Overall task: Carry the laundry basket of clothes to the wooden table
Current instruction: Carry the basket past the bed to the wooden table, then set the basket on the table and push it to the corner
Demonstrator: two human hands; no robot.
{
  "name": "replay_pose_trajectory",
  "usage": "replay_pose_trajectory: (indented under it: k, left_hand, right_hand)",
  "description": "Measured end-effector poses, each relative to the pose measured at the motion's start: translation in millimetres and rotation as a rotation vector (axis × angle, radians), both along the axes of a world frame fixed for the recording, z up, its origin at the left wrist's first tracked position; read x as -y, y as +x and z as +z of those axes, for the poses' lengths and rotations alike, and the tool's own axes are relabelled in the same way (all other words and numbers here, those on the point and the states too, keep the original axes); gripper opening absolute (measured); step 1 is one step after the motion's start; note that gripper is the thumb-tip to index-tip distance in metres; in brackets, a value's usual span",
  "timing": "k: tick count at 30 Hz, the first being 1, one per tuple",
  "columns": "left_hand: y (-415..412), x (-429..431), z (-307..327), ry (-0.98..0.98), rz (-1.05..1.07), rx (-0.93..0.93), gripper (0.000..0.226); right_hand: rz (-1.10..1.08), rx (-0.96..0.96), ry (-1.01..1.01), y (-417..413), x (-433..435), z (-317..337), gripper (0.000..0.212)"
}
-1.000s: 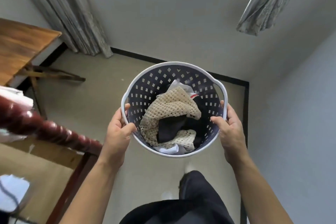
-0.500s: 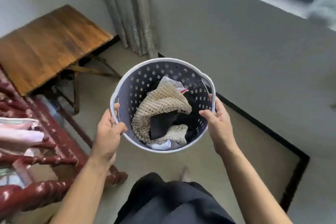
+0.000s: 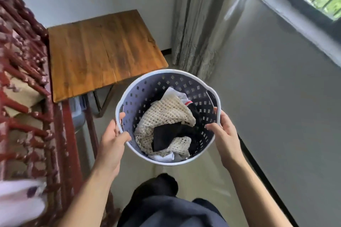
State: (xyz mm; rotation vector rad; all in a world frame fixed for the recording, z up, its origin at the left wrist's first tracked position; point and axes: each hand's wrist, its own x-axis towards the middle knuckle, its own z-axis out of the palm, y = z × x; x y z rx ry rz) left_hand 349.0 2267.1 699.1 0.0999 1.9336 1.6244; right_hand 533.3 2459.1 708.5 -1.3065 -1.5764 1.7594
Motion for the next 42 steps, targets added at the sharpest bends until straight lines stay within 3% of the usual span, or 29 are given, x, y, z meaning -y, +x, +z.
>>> replay_pose_trajectory:
  k: [4,9,16,22,26,30,42]
  left_hand:
    - [-66.1,-63.8,12.4,-0.002,-0.012,-0.015,0.059]
    - [-144.3,-134.7,10.8,0.003,-0.039,-0.036,0.045]
    - [-233.2,-220.0,-5.5,-0.080,0.122,-0.008,0.066]
    - [-300.6,-241.0,8.1,-0.126,0.352,0.041,0.063]
    - [-334.8,-232.4,6.1,-0.090,0.499,0.071,0.058]
    - [-374.4,-207.4,-6.8,-0.062,0.575,0.094,0.068]
    - [-549.2,-135.0,-41.5,-0.129,0.425,0.186,0.062]
  right_hand:
    - [-0.033,-0.012,0.007,-61.4,-61.2,11.1,0.050]
    - [-0.026,-0.051,0.007,-135.0,-136.0,9.2,0.051]
    - [0.099,-0.038,-0.068,-259.2,-240.3,-21.0,0.050]
    - [0.337,0.006,-0.099,-378.9,-296.0,-19.0,0.050]
    - [0.450,0.076,-0.067,-449.2,-299.8,-20.0,0.052]
    - [0.503,0.102,-0.058,-507.7,-282.3,-25.6,0.052]
    - [0.415,0.211,-0.039,-634.1,-200.7,-55.5,0.048]
